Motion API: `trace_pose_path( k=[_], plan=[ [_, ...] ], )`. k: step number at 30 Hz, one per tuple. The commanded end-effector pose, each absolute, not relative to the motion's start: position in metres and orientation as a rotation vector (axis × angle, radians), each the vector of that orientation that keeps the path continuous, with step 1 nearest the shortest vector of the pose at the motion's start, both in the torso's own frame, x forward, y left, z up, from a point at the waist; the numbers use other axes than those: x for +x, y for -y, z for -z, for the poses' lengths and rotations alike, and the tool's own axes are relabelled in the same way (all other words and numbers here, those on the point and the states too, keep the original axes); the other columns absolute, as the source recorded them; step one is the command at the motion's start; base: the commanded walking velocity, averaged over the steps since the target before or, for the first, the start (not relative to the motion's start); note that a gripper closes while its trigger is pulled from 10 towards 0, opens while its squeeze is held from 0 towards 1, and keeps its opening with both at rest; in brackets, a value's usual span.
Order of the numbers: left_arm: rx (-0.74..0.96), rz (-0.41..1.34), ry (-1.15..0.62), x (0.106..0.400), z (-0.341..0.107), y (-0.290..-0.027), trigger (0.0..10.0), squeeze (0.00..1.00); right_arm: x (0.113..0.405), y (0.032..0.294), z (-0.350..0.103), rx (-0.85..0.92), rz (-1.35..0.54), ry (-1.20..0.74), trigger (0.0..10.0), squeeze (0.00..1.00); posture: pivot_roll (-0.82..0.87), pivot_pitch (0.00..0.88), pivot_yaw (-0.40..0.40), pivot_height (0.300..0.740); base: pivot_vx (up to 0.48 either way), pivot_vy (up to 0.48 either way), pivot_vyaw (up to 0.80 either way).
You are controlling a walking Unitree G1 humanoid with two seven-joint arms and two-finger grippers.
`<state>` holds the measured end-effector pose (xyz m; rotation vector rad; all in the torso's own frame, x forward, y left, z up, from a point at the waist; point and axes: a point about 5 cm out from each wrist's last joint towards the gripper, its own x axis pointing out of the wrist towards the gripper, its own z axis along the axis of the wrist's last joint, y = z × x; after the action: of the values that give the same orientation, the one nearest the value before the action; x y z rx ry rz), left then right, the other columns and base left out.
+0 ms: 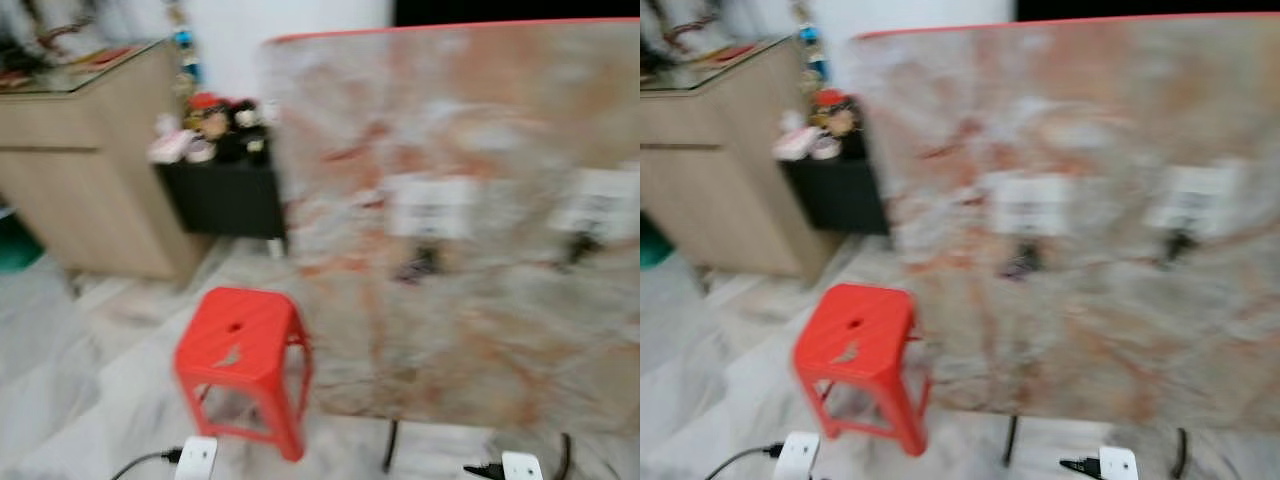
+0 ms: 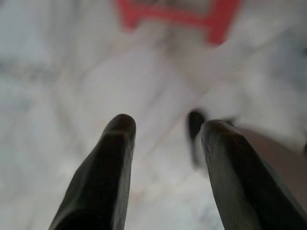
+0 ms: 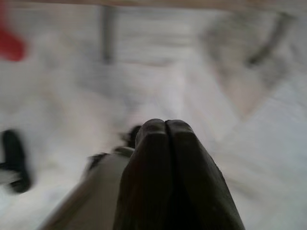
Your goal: Hang keys on a hook
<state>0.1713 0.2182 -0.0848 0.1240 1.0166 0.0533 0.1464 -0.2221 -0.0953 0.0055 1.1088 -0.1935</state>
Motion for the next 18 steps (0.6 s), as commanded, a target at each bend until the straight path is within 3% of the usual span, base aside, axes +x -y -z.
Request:
trace_pose_path(
  k=[1, 18],
  plan=[
    [0.129, -0.052, -1.062, 0.161, 0.089, -0.22, 10.0, 0.0, 0.151, 0.224, 0.093, 0.015, 0.2, -1.091, 10.0, 0.0, 0.02, 0.0, 0.024, 0.74, 0.0, 0.48, 0.58],
    [0.15, -0.053, -1.078, 0.157, 0.089, -0.23, 10.0, 0.0, 0.153, 0.226, 0.092, 0.045, 0.243, -1.07, 10.0, 0.0, 0.02, 0.0, 0.017, 0.74, 0.0, 0.48, 0.0]
  ],
)
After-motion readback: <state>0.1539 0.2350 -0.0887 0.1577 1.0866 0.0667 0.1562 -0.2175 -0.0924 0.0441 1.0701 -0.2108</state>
